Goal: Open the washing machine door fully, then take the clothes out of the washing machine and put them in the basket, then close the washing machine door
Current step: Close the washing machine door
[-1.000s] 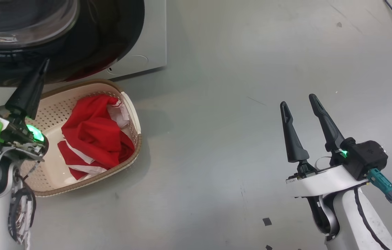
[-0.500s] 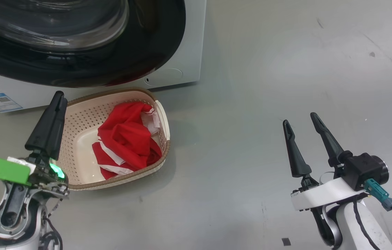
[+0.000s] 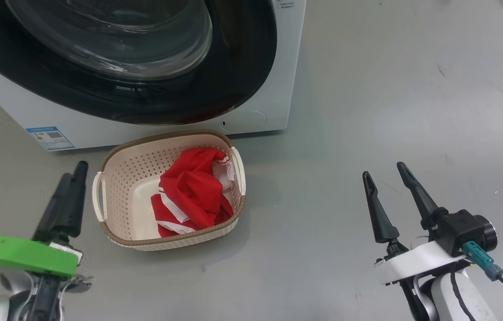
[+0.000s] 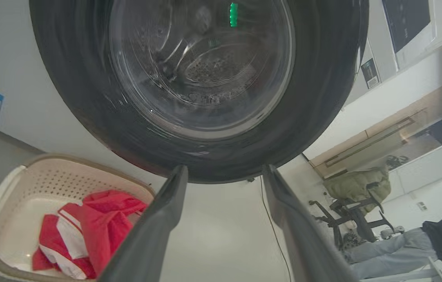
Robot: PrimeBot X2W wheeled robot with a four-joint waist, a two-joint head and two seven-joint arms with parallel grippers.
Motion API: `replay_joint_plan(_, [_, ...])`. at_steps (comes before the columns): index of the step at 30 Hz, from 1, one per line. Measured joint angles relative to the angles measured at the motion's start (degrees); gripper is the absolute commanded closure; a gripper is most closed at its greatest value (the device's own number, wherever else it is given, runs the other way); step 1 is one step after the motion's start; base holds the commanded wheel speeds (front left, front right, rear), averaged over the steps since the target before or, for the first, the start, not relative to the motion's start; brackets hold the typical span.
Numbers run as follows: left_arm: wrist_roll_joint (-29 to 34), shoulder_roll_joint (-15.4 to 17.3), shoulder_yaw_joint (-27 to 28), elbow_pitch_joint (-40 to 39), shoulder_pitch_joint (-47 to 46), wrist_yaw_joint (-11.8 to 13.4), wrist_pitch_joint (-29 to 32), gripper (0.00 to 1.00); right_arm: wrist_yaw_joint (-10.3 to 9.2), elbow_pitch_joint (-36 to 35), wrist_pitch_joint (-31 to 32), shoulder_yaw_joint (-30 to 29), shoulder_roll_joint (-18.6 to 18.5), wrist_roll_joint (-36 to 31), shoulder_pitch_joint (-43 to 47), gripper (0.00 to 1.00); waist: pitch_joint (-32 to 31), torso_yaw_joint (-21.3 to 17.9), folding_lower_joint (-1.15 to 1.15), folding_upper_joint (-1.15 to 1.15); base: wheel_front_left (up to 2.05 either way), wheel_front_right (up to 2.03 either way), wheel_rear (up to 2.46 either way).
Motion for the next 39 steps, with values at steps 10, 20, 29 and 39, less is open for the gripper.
replay_joint_plan(10, [31.48, 8.7, -4.95, 0.0, 2.33, 0.16, -14.28, 0.0, 0.14, 0.7, 0.0, 0.03, 0.08, -0.51, 1.23, 0.0, -3.05, 1.54, 0.0, 0.0, 0.0, 0.0, 0.0])
replay_joint_plan(20, [45.89, 6.23, -10.66, 2.86, 6.44, 8.31, -20.64, 0.0, -0.04, 1.8, 0.0, -1.34, 0.18, -0.91, 4.08, 0.0, -5.63, 1.9, 0.0, 0.0, 0.0, 0.0, 0.0])
replay_joint_plan(29, [49.59, 3.8, -13.5, 4.86, 9.62, 11.89, -21.62, 0.0, -0.54, 2.66, 0.0, -1.77, 0.34, -0.91, 7.22, 0.0, -8.42, 2.12, 0.0, 0.0, 0.0, 0.0, 0.0])
replay_joint_plan(39, [50.18, 1.77, -14.35, 5.3, 10.61, 12.61, -22.19, 0.0, -0.54, 2.53, 0.0, -1.66, 0.64, -0.91, 7.96, 0.0, -9.46, 2.04, 0.0, 0.0, 0.0, 0.0, 0.0])
